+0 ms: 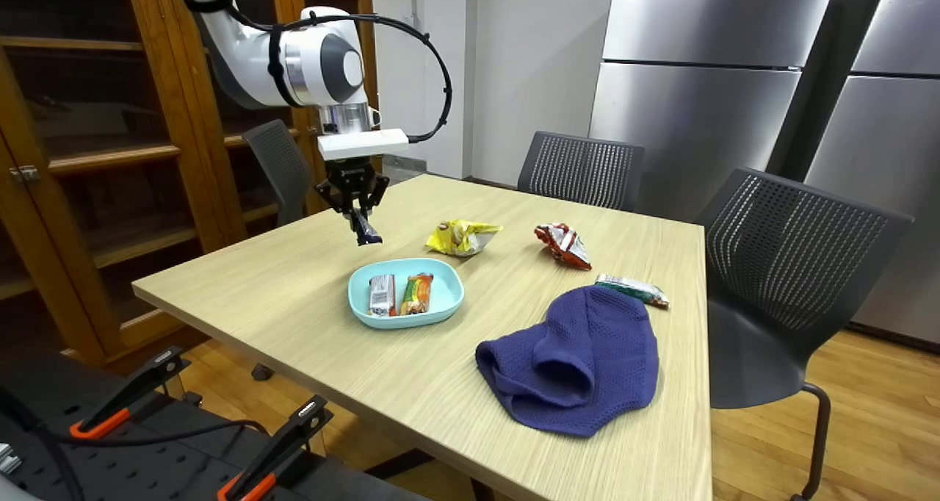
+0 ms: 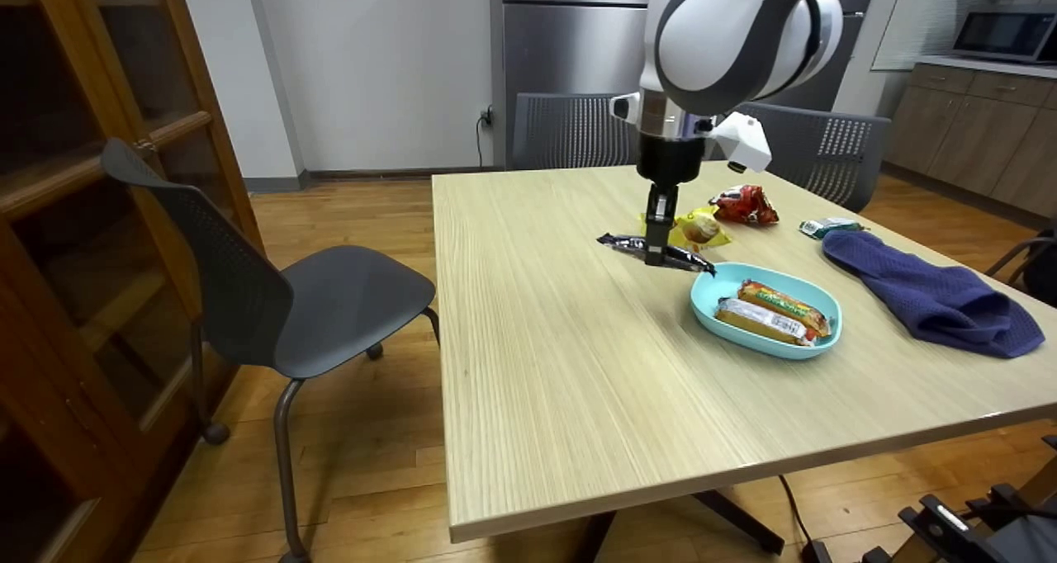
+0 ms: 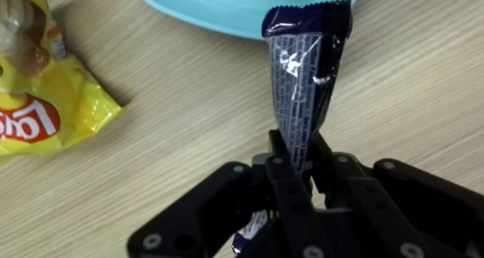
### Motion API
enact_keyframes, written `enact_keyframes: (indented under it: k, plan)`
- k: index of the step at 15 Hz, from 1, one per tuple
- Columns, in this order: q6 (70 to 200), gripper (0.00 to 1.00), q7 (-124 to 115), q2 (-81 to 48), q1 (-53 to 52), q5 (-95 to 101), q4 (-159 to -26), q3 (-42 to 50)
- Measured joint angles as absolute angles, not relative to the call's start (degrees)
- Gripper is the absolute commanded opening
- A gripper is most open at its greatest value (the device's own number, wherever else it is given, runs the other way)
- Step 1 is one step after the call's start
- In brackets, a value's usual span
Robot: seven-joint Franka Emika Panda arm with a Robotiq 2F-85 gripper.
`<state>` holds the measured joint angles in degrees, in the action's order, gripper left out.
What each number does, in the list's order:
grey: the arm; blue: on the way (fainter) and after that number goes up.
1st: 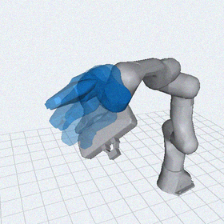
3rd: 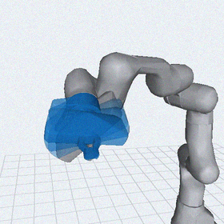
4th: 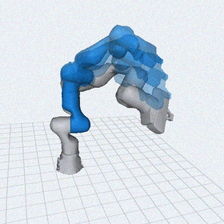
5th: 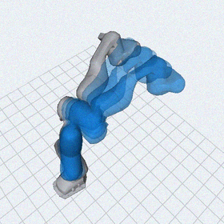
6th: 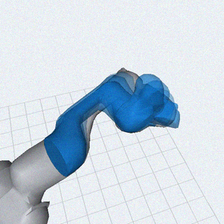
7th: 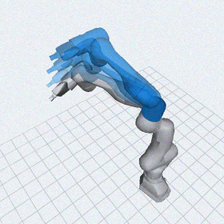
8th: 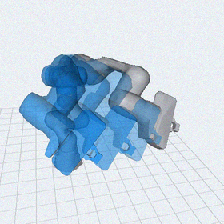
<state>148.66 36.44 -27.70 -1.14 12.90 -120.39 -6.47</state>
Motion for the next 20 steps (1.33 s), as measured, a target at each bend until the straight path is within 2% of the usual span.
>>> enact_keyframes:
  k: [10,20]
  plan:
    - [158.65,0.05,43.78,-20.47,8.01,13.38,-135.19,-3.23]
    - [166.55,0.05,46.43,-19.84,12.81,13.34,-139.07,-1.25]
